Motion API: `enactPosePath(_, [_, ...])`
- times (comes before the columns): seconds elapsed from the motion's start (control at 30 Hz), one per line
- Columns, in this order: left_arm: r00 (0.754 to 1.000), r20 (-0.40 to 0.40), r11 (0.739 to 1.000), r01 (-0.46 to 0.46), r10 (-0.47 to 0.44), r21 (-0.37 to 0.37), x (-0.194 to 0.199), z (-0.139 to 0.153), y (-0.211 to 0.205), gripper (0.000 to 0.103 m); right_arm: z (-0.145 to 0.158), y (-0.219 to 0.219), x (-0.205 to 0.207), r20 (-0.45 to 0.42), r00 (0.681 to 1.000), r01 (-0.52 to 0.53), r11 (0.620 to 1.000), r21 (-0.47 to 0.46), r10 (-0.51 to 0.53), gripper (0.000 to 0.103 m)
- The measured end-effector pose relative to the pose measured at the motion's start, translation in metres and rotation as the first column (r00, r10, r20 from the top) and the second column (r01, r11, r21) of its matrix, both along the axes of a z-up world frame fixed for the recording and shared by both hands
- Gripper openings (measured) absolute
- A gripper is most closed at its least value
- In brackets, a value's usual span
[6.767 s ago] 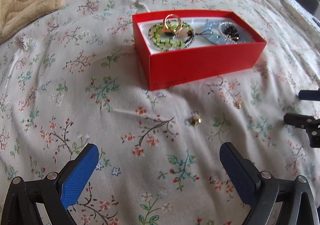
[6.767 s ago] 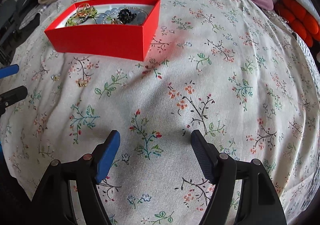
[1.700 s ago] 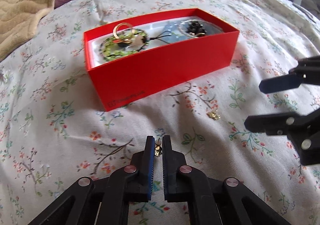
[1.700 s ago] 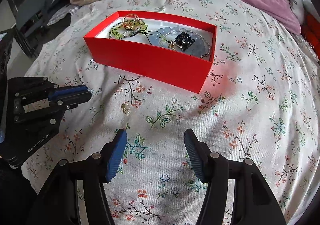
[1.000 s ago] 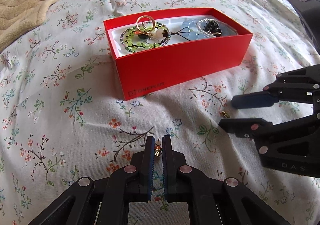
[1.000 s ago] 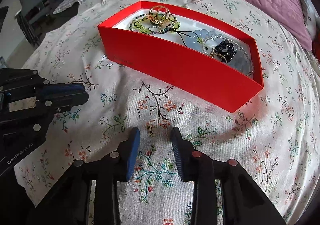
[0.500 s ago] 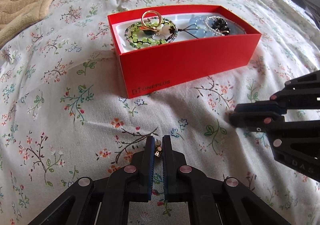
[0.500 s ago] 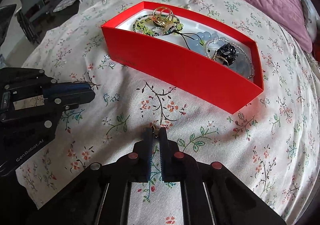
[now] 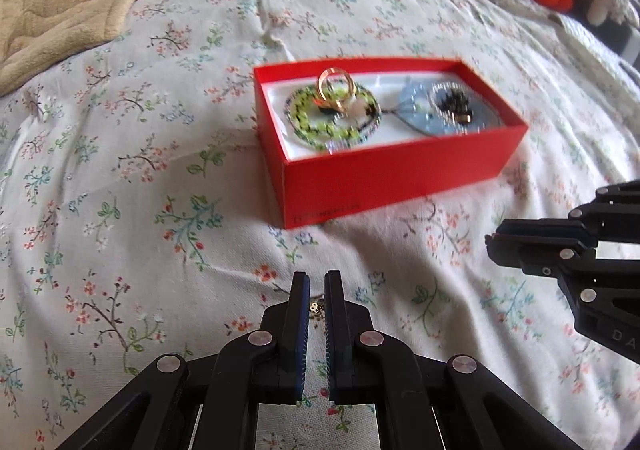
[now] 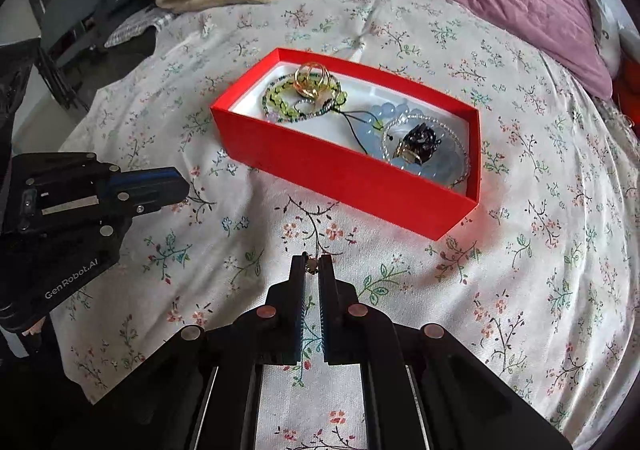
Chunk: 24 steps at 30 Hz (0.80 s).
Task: Organize jewelry
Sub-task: 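Carry both gold earrings over the red box with both tools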
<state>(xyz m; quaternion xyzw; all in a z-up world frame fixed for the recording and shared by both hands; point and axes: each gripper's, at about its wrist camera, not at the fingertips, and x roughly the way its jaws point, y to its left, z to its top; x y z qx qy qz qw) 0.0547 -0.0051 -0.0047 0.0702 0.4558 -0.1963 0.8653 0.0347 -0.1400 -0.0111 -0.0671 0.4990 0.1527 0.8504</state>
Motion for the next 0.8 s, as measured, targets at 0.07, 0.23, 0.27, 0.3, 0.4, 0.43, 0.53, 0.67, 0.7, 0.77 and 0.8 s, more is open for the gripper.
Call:
enactPosePath(0.07, [1.000,0.001,1.000,-0.007,0.007,-0.017,0.002,0.006,0.001,0.002,0.008,-0.002,0.001,0.013,1.000,0.014,1.000,0.018,-0.014,0.007])
enactPosePath(0.23, [1.000,0.022,0.999,-0.005,0.006,-0.042,0.008,0.022,-0.007,0.002,0.025,-0.007,0.010,0.041,0.998,0.044,0.997,0.062,-0.047,0.007])
enactPosePath(0.27, [1.000,0.024,0.999,-0.006,0.007,-0.047,0.010,0.024,-0.008,0.002,0.028,-0.008,0.012,0.046,0.998,0.049,0.996,0.072,-0.052,0.007])
enactPosePath(0.3, [1.000,0.025,0.999,-0.006,0.007,-0.054,0.012,0.026,-0.010,0.002,0.031,-0.010,0.015,0.051,0.997,0.055,0.995,0.082,-0.059,0.007])
enactPosePath(0.4, [1.000,0.028,0.998,-0.005,0.007,-0.065,0.019,0.030,-0.018,0.002,0.037,-0.016,0.021,0.064,0.994,0.078,0.992,0.103,-0.085,0.007])
enactPosePath(0.43, [0.999,0.032,0.998,-0.004,0.006,-0.067,0.021,0.030,-0.020,0.002,0.039,-0.017,0.023,0.074,0.993,0.084,0.991,0.106,-0.093,0.007])
enactPosePath(0.53, [0.999,0.036,0.997,-0.005,0.008,-0.072,0.030,0.030,-0.028,0.002,0.041,-0.022,0.031,0.085,0.990,0.105,0.986,0.128,-0.116,0.007])
enactPosePath(0.67, [0.999,0.032,0.996,-0.025,0.028,-0.088,0.044,0.026,-0.035,0.002,0.039,-0.025,0.041,0.091,0.987,0.123,0.983,0.139,-0.136,0.007])
enactPosePath(0.7, [0.999,0.032,0.995,-0.033,0.036,-0.090,0.048,0.025,-0.036,0.002,0.038,-0.026,0.044,0.089,0.986,0.128,0.981,0.143,-0.142,0.007])
enactPosePath(0.77, [0.999,0.035,0.995,-0.036,0.039,-0.098,0.053,0.025,-0.039,0.002,0.037,-0.027,0.048,0.086,0.985,0.139,0.979,0.151,-0.153,0.007])
enactPosePath(0.8, [0.998,0.038,0.995,-0.037,0.040,-0.098,0.056,0.024,-0.042,0.002,0.036,-0.028,0.050,0.086,0.984,0.142,0.978,0.155,-0.157,0.007])
